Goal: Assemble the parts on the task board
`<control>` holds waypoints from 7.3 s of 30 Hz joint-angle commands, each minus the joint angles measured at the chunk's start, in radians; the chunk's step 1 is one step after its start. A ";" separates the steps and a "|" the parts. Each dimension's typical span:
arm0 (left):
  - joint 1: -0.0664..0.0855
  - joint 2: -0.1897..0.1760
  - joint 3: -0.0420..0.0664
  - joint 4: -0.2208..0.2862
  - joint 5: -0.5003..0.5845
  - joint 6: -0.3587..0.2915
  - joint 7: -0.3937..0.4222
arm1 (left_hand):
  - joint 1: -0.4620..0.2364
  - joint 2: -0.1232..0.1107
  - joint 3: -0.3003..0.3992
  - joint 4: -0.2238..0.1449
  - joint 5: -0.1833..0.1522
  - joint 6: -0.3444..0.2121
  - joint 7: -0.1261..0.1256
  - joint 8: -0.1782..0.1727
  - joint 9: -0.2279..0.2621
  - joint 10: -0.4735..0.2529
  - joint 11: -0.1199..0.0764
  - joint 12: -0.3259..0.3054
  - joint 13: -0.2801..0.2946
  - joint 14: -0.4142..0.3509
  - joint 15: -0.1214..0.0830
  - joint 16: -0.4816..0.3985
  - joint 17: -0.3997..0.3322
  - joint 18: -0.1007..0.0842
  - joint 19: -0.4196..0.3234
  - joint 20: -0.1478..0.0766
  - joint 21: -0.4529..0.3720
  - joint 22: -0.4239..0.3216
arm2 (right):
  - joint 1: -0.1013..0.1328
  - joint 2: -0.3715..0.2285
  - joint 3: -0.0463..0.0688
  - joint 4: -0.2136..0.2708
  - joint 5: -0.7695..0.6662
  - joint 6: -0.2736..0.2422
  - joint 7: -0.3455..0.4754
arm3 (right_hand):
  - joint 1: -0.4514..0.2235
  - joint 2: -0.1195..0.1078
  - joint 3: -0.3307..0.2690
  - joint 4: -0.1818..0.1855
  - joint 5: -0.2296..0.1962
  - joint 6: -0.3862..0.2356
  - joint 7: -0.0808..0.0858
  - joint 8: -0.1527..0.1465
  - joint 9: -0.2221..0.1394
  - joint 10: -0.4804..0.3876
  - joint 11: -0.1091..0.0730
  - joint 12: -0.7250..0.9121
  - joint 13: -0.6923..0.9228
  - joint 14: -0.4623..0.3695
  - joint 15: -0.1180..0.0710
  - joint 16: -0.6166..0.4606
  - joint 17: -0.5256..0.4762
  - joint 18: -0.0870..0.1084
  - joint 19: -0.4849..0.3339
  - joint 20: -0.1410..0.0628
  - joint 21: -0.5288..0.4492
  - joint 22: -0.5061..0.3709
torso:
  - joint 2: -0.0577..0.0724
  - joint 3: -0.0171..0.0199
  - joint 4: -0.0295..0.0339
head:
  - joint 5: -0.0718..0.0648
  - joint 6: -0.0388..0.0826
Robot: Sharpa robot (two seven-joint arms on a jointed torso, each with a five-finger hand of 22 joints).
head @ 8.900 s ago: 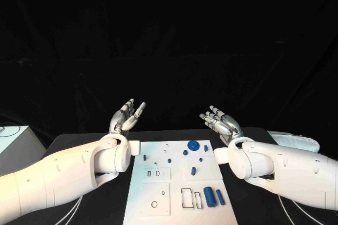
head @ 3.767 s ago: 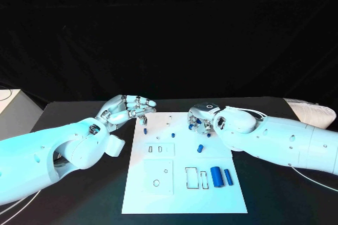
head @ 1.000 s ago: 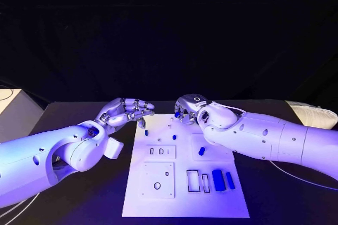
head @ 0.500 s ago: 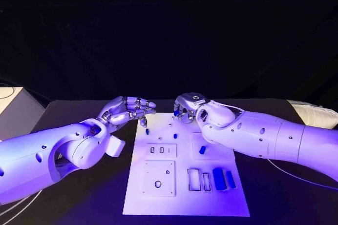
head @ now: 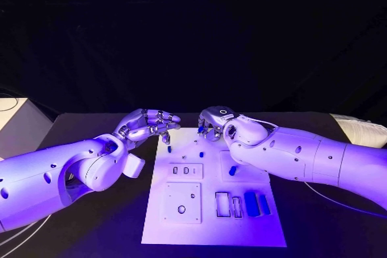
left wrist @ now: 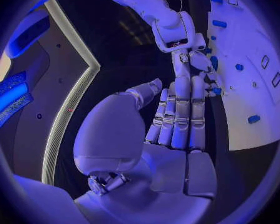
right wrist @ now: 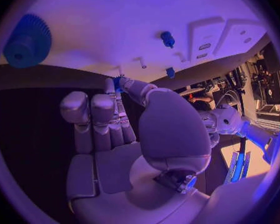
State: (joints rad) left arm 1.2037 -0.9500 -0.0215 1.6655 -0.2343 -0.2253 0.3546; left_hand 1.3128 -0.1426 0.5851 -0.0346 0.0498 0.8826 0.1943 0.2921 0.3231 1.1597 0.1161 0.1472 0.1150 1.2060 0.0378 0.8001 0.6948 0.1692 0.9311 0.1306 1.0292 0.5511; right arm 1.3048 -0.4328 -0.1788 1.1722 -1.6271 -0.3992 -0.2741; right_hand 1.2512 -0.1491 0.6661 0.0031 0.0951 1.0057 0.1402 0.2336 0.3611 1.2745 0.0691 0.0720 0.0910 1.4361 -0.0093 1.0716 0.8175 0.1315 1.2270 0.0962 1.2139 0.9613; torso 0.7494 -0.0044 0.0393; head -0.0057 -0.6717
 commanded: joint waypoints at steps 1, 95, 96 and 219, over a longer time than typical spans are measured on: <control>0.002 0.003 0.001 0.000 0.004 0.019 0.008 | -0.001 -0.001 0.005 -0.001 -0.001 -0.006 0.002 -0.006 0.002 -0.007 0.002 -0.005 0.001 -0.005 0.000 -0.004 0.001 0.015 0.001 0.002 0.001 -0.001 | -0.003 0.003 0.000 -0.005 0.006 0.016 0.002 | -0.005 -0.004 0.002 0.001 0.003 -0.003 0.002 0.004 0.022 -0.005 0.003 -0.005 0.000 -0.001 0.000 0.007 -0.001 -0.013 -0.001 0.001 0.001 -0.001 | 0.000 -0.0003 0.0000 | 0.002 -0.002; 0.002 0.005 0.001 -0.015 0.010 0.035 0.000 | -0.006 -0.002 0.006 0.005 -0.001 -0.011 0.005 -0.008 0.006 -0.012 0.005 -0.006 0.004 -0.008 0.002 -0.011 0.003 0.015 -0.001 0.004 -0.004 -0.005 | -0.006 -0.081 0.000 0.083 0.177 -0.123 0.120 | 0.084 -0.058 -0.184 0.043 0.035 -0.080 0.029 -0.052 0.012 -0.121 0.030 0.077 -0.018 -0.087 0.023 -0.161 -0.243 0.034 -0.139 0.019 -0.239 -0.243 | -0.006 0.0045 -0.0107 | 0.022 -0.013; 0.002 0.005 0.001 -0.016 0.010 0.035 0.001 | -0.006 -0.003 0.007 0.005 -0.001 -0.012 0.005 -0.008 0.007 -0.014 0.005 -0.007 0.004 -0.016 0.003 -0.019 0.001 0.015 -0.005 0.005 -0.008 -0.008 | -0.004 -0.094 0.001 0.095 0.213 -0.138 0.144 | 0.095 -0.062 -0.145 0.036 0.046 -0.070 0.030 -0.053 0.010 -0.109 0.031 0.069 -0.023 -0.119 0.022 -0.205 -0.264 0.052 -0.208 0.017 -0.325 -0.345 | -0.008 0.0055 -0.0132 | 0.024 -0.012; 0.001 0.012 -0.006 -0.060 -0.007 0.141 -0.058 | 0.010 -0.004 0.000 -0.004 -0.001 -0.048 0.026 -0.026 0.033 -0.064 0.031 -0.025 -0.002 -0.098 0.032 -0.300 -0.111 0.015 -0.065 0.032 -0.153 -0.107 | 0.029 -0.178 -0.004 0.002 0.300 0.118 0.070 | 0.215 -0.056 -0.512 0.283 0.116 -0.115 0.003 -0.079 0.076 0.204 -0.005 1.453 1.382 0.106 -0.004 0.390 0.640 -0.131 0.344 -0.004 0.357 0.610 | -0.016 0.0188 -0.0340 | 0.008 -0.017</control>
State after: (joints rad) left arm 1.2036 -0.9384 -0.0274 1.6030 -0.2335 -0.1045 0.2913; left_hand 1.3168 -0.1466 0.5876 -0.0373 0.0498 0.8397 0.2158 0.2702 0.3553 1.1007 0.1465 0.1277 0.1141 1.0992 0.0697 0.5053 0.5837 0.1692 0.8597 0.1628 0.8741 0.4451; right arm 1.3348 -0.6121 -0.1828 1.1752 -1.3318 -0.2905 -0.1963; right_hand 1.4641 -0.2141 0.1489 0.2839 0.2113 0.8831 0.1427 0.1508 0.4358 1.4613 0.0625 1.5188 1.3079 1.4650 -0.0198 1.4575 1.3078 0.0137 1.4663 0.0856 1.5672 1.3076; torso 0.7346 0.0134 0.0058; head 0.0012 -0.6866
